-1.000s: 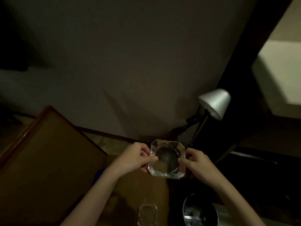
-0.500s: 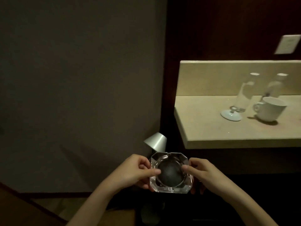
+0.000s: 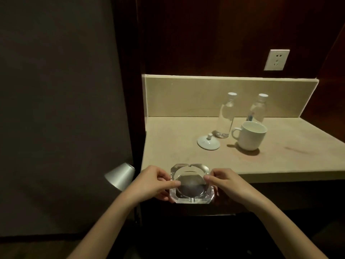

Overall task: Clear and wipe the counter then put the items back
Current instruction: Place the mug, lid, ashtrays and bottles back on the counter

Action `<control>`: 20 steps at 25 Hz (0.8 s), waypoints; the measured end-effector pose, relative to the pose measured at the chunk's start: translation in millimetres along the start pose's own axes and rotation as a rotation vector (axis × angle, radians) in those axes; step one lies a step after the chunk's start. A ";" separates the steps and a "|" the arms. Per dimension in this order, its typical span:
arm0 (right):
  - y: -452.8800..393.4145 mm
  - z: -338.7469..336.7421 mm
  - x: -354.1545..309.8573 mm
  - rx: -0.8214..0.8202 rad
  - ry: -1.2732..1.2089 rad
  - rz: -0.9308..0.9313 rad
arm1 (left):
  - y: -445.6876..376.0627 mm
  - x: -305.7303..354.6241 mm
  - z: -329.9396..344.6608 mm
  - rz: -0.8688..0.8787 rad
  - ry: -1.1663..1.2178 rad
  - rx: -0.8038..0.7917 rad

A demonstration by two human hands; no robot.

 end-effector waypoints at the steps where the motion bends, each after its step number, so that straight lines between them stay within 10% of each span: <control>1: -7.4 -9.8 7.2 -0.001 0.012 0.013 | -11.9 2.1 5.9 -0.012 -0.003 0.021; 20: -145.4 -43.6 43.2 0.055 0.382 -0.004 | -126.2 20.0 -10.5 -0.086 -0.256 0.210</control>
Point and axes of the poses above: each hand's wrist, its own y-axis away from the middle knuckle, its own z-axis out of the palm, x = y × z, the point moved 10 cm from there along -y, towards the middle knuckle, and after that the axes turned 10 degrees about y, right-handed, at the moved point
